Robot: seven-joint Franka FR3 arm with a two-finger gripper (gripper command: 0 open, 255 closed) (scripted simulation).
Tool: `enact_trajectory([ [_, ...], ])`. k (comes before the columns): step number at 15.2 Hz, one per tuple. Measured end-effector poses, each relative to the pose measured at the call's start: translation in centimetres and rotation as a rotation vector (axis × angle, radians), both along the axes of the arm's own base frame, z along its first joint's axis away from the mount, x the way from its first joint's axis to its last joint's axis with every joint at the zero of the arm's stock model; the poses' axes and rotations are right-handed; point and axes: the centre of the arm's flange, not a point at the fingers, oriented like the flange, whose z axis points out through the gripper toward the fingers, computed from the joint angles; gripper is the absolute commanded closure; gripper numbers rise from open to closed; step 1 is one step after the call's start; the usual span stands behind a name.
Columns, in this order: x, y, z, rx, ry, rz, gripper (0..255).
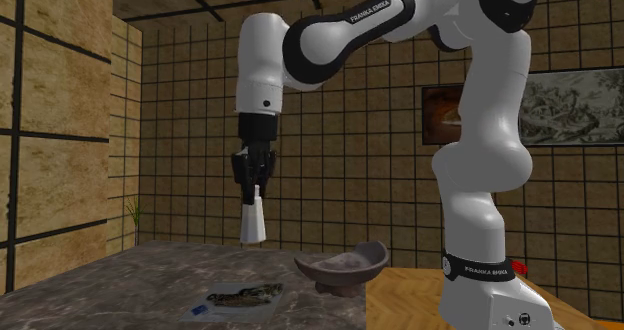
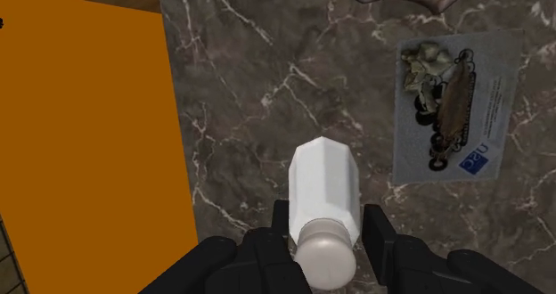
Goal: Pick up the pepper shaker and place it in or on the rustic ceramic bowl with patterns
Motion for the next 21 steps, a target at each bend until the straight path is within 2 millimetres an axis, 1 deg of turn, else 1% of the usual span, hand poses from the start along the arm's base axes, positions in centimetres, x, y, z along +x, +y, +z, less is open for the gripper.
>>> enact_trajectory([
  [16,-0.1,0.1,8.4,0.000,0.000,0.000,255],
  [17,0.0,0.1,9.1,0.000,0.000,0.000,255],
  [19,-0.1,0.0,10.0,0.000,0.000,0.000,255],
  [20,-0.7,0.0,10.3,0.000,0.001,0.000,255],
  [21,-1.6,0.4,10.5,0.000,0.001,0.000,255],
])
